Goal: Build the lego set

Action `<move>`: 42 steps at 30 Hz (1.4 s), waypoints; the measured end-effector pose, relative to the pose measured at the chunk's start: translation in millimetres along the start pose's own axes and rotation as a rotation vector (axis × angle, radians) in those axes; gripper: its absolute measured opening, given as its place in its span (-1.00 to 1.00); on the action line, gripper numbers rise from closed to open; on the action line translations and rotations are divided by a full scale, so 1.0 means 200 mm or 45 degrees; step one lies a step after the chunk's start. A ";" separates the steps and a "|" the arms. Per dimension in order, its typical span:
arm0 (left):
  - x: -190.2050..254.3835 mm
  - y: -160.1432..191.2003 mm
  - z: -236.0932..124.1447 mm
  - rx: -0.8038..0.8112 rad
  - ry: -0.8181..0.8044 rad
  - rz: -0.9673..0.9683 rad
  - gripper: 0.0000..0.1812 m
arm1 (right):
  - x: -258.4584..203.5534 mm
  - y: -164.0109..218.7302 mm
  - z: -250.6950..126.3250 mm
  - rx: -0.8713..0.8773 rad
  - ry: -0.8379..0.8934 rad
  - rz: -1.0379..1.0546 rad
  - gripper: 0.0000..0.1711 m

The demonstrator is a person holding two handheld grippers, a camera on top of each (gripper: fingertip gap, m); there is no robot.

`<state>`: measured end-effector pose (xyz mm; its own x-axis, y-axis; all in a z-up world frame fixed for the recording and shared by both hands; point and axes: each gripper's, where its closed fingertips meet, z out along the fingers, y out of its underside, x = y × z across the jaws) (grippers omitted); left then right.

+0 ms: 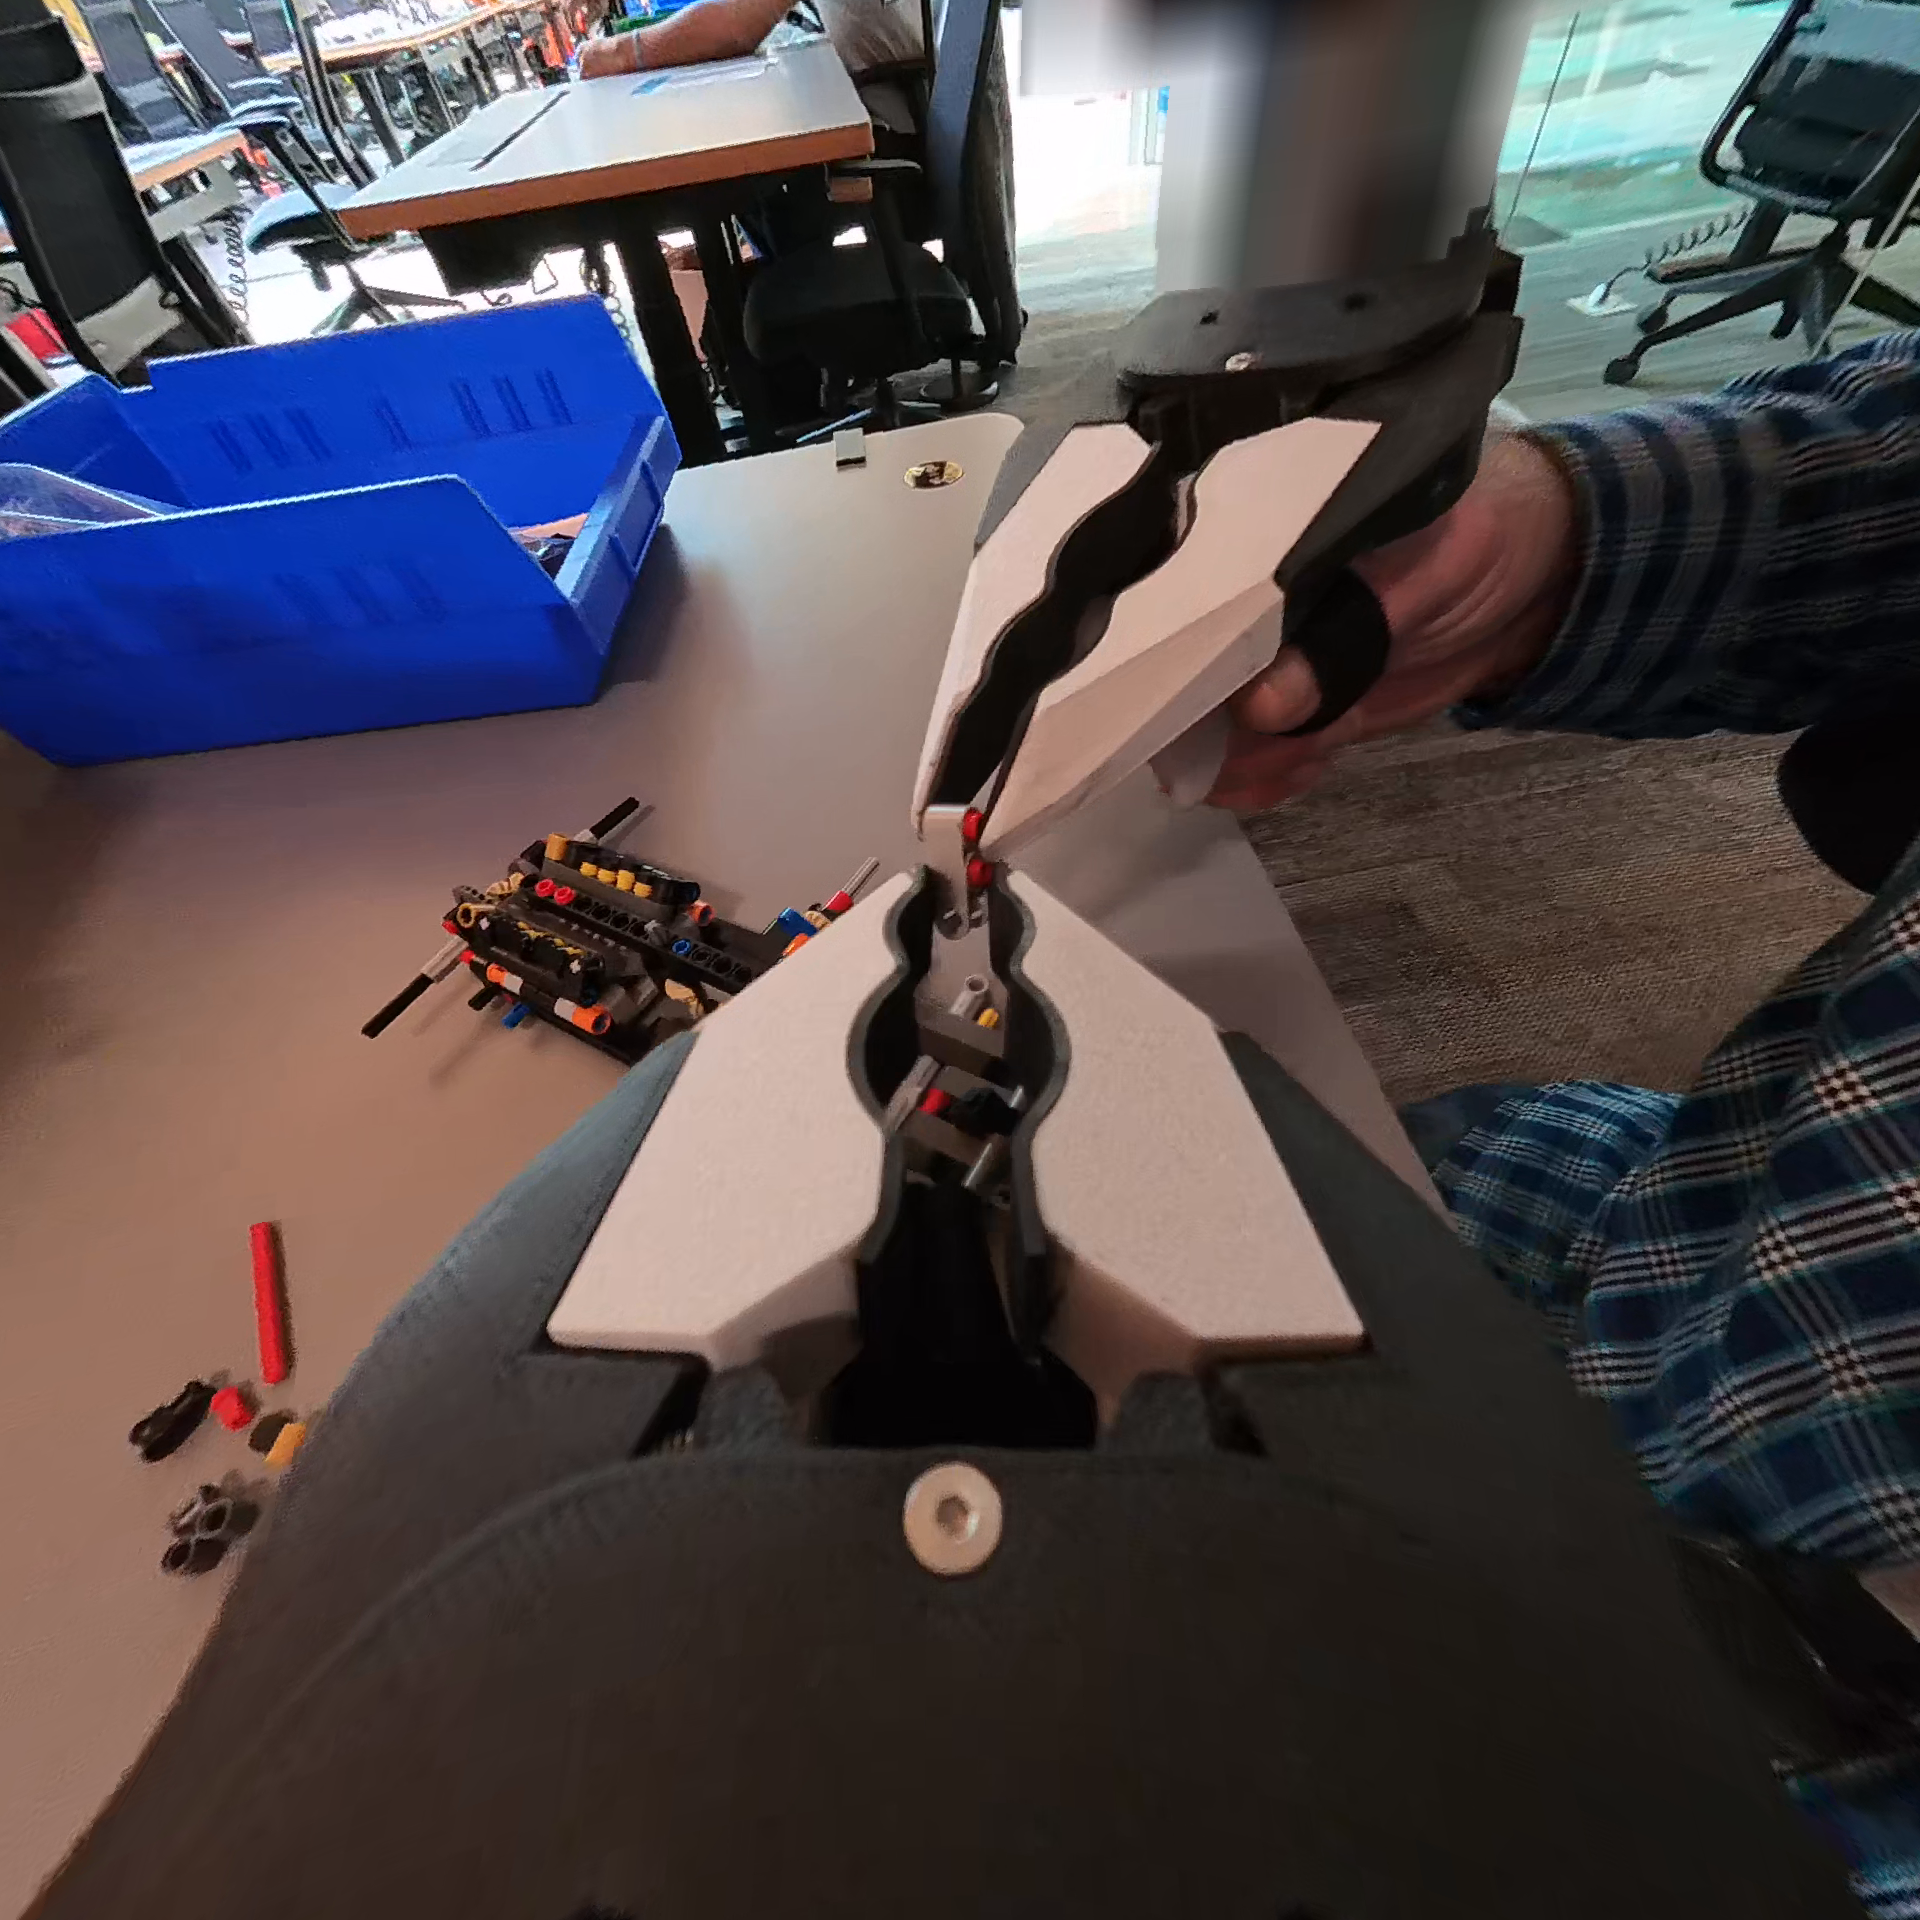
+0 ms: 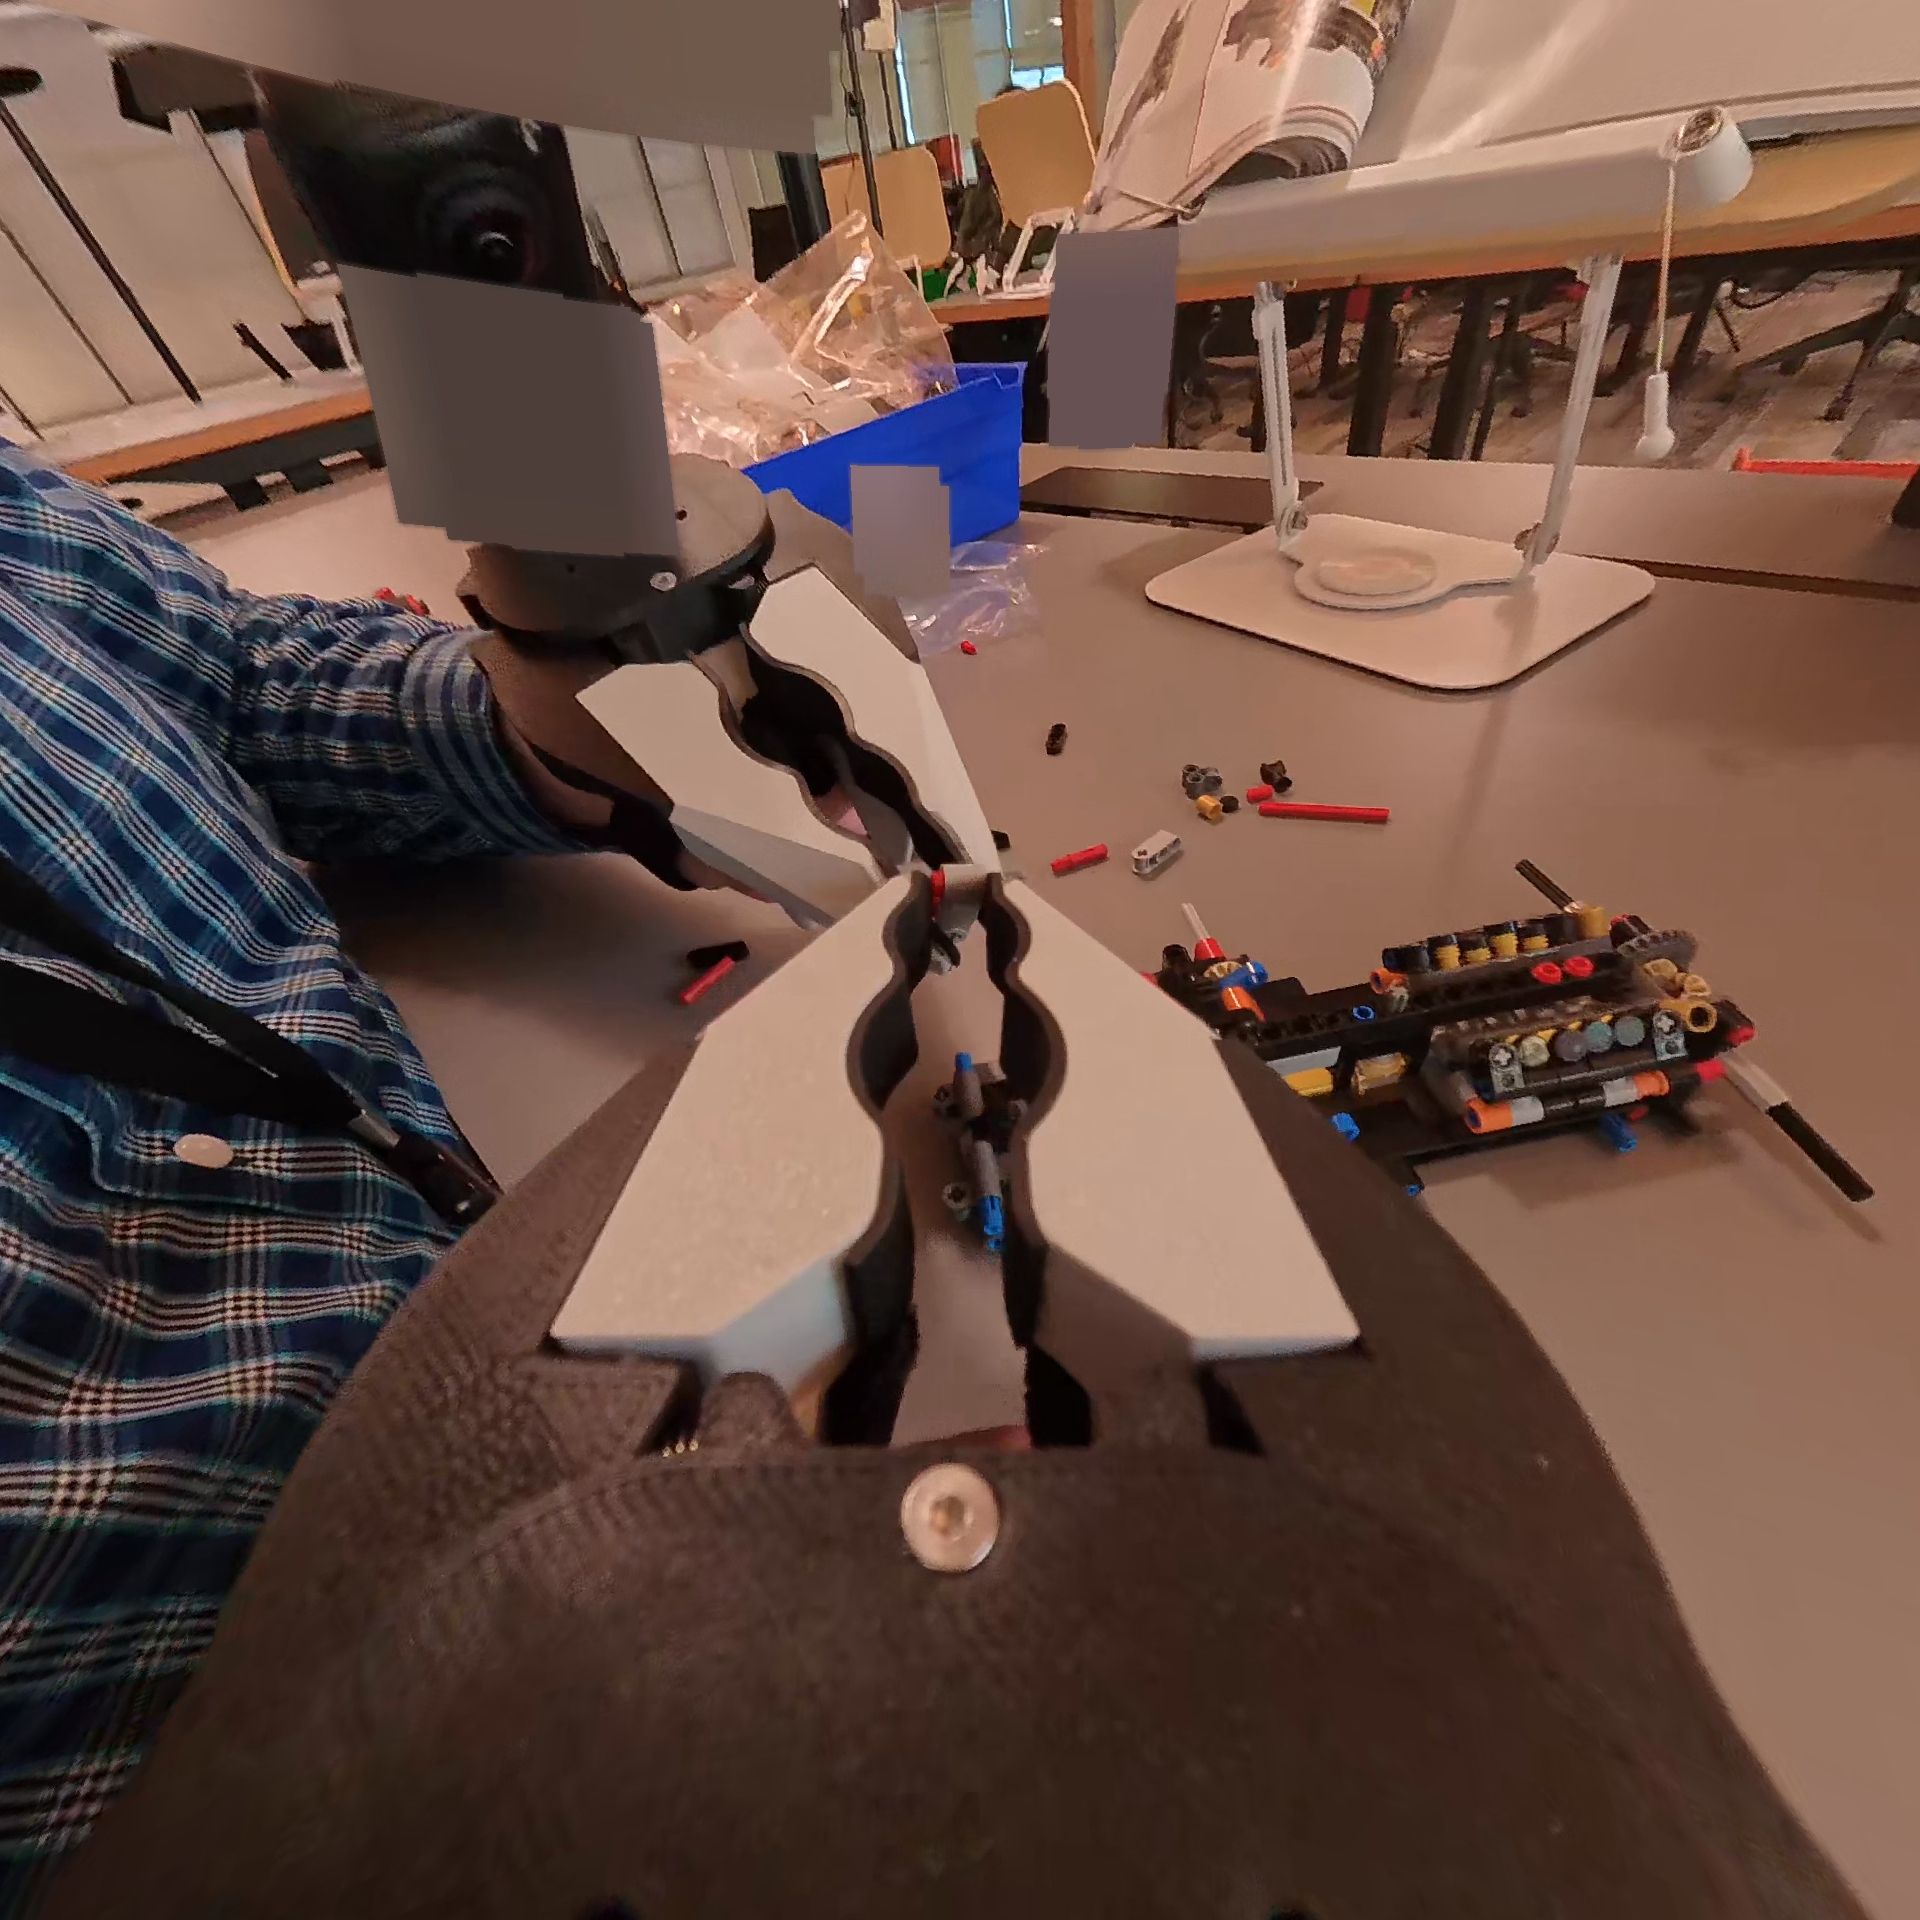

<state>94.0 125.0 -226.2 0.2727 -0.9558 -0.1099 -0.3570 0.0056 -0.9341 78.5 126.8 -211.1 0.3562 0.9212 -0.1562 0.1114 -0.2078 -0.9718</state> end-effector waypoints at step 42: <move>-0.16 0.18 -0.04 -0.160 -0.152 -0.072 -0.73 | 0.18 0.07 -0.06 -0.036 0.003 0.353 -0.93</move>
<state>65.7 152.5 -253.0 0.3972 -0.9117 -0.1052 -0.4448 -0.0910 -0.8910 103.2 152.8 -228.1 0.3788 0.8271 -0.4153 0.0351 -0.4612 -0.8866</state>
